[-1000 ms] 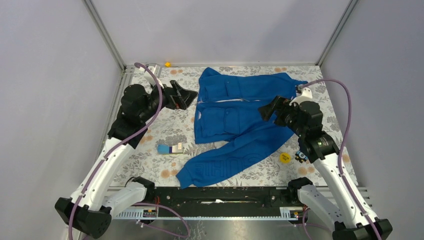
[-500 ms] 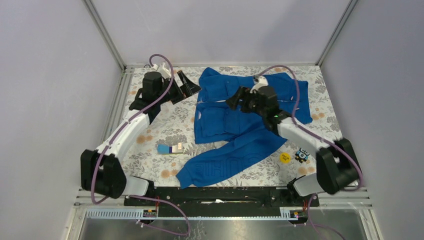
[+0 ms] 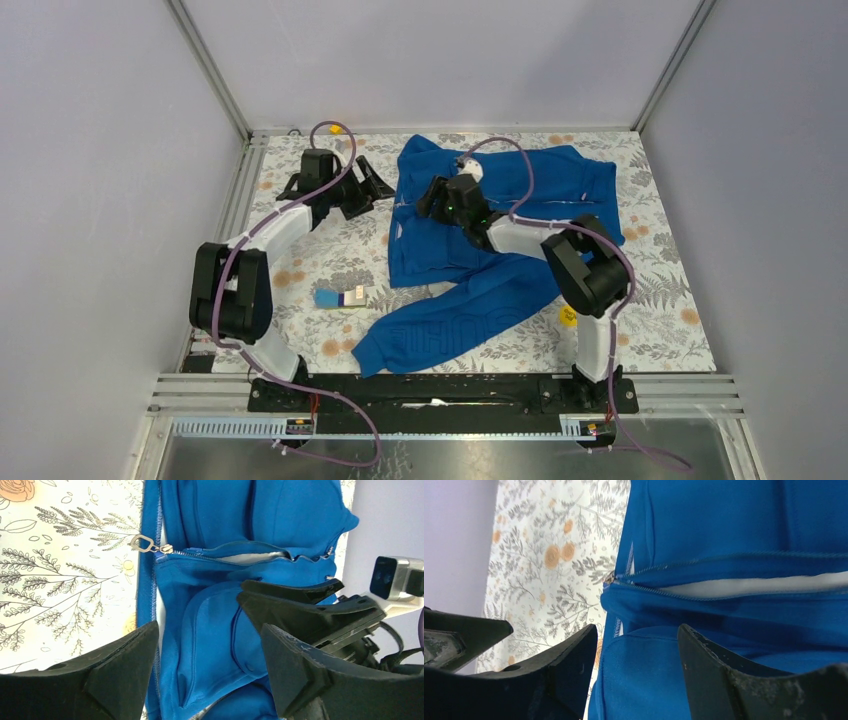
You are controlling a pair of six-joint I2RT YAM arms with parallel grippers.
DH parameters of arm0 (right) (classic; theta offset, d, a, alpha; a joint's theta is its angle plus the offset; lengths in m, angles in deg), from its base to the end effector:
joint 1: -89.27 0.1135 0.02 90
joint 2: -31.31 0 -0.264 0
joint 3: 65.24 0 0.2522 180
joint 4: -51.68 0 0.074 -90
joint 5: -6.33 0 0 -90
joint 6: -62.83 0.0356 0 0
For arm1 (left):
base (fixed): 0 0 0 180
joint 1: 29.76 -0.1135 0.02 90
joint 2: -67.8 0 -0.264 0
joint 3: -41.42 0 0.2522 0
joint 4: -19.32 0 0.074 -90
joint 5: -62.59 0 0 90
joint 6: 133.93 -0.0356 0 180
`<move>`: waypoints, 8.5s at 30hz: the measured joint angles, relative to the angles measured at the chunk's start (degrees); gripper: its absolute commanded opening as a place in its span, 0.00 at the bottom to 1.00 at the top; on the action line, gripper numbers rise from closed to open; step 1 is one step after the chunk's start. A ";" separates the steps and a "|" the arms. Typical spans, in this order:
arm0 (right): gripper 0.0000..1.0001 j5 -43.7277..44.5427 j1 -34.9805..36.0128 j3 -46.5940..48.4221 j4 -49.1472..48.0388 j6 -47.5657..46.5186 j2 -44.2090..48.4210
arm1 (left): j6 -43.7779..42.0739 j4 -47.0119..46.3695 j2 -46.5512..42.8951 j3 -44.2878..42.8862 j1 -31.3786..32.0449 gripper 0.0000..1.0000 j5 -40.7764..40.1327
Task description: Zip up the jacket
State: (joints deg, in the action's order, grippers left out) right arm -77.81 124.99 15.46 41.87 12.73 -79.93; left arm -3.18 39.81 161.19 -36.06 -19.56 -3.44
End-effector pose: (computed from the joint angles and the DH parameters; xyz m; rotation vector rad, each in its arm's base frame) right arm 0.3554 0.2511 0.1927 0.1443 2.0060 0.7698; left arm 0.3556 -0.0787 0.2447 -0.3675 2.2804 -0.9391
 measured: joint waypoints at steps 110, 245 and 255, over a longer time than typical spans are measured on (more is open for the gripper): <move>0.70 -0.90 13.86 -8.90 15.54 -11.63 12.81 | 2.97 -0.48 21.03 -0.61 -0.11 0.00 12.63; 0.17 -5.40 -0.63 -9.14 -55.12 3.58 -9.57 | 33.73 -36.85 20.17 2.71 -1.27 0.00 20.02; 0.55 -7.45 -0.48 -17.38 -40.19 -1.86 -1.62 | 2.54 -15.19 14.99 -9.53 -1.62 0.00 14.88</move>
State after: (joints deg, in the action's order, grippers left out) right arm -85.26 124.51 -1.92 1.68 10.87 -81.54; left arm -0.65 24.61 176.18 -45.59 -21.18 11.45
